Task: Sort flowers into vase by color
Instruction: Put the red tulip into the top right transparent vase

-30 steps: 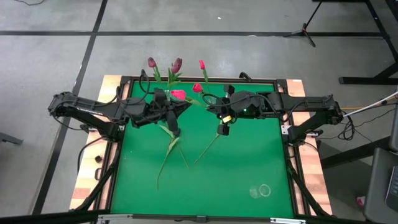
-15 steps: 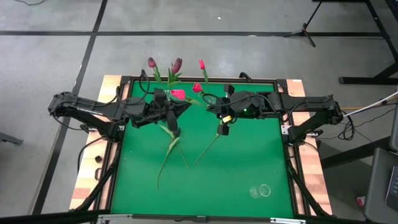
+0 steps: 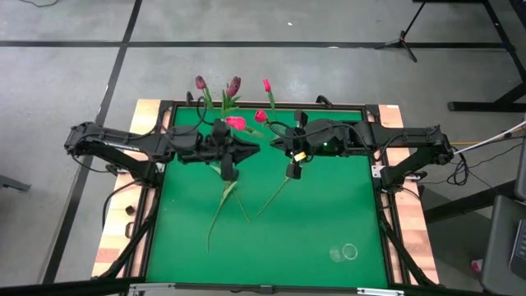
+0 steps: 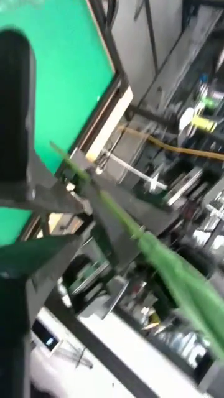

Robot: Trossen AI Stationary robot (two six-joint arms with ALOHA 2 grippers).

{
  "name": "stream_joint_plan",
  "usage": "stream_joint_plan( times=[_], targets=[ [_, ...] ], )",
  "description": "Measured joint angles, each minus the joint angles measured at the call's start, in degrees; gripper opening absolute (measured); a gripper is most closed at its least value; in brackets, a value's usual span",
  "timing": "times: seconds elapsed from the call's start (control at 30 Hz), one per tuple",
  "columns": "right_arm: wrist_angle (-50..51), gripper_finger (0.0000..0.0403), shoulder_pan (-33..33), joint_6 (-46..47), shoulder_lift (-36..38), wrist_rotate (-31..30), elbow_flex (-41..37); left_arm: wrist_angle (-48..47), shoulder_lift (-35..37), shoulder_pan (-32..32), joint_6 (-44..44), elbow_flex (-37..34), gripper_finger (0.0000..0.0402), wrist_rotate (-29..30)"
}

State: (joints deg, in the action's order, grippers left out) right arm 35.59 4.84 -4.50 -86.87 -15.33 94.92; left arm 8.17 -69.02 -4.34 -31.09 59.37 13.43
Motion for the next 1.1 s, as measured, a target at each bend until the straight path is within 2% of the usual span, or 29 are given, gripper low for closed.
stream_joint_plan(
  times=[0.17,0.3,0.6,0.83,1.1],
  targets=[
    [-0.3,0.0017,0.0,0.2,0.0,0.1,0.0,0.0,-1.7,0.5,0.1,0.0,0.013,1.2],
    [-2.6,0.0017,0.0,0.2,0.0,2.8,0.0,0.2,-2.6,1.3,0.2,0.0,0.0152,0.4],
    [-1.7,0.0017,0.0,0.2,0.0,3.5,0.0,5.0,-3.0,2.2,3.2,0.0,0.0156,-1.9],
    [-1.7,0.0017,0.0,0.2,-0.3,4.5,0.0,4.9,-3.0,2.2,3.3,0.0,0.0153,-5.1],
    [-2.1,0.0017,0.0,0.4,-1.5,6.7,0.0,4.4,-3.0,2.2,3.2,0.0,0.0153,-5.5]
  ],
)
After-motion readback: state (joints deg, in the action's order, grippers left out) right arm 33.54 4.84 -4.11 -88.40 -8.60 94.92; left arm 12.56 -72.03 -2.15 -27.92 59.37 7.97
